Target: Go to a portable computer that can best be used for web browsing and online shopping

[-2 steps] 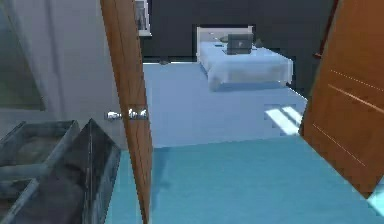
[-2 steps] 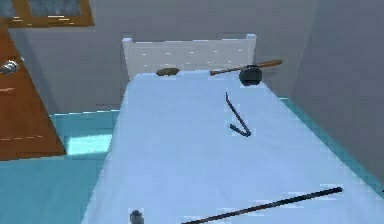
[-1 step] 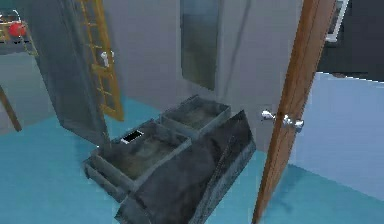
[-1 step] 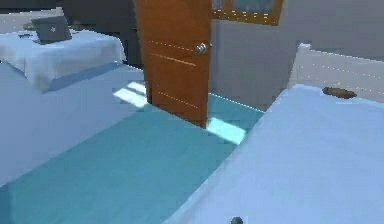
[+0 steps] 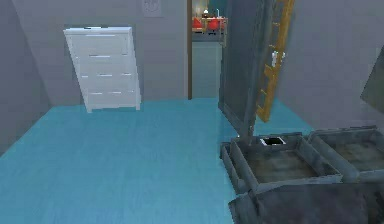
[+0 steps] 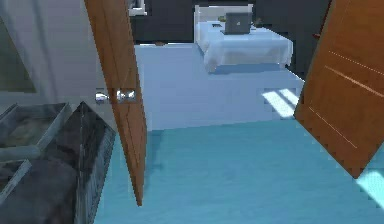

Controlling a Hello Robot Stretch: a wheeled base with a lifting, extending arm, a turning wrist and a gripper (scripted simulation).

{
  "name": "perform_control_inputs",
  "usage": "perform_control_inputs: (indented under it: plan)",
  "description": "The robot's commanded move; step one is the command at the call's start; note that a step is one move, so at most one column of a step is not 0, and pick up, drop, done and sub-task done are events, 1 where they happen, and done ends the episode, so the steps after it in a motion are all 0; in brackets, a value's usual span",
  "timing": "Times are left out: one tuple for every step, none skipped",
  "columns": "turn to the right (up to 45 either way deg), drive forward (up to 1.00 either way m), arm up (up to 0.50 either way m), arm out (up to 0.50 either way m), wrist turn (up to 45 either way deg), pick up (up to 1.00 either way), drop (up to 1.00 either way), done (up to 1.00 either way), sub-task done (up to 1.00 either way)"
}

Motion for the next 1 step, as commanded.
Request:
perform_control_inputs:
  plan:
    - [-6.0,0.00,0.00,0.00,0.0,0.00,0.00,0.00,0.00]
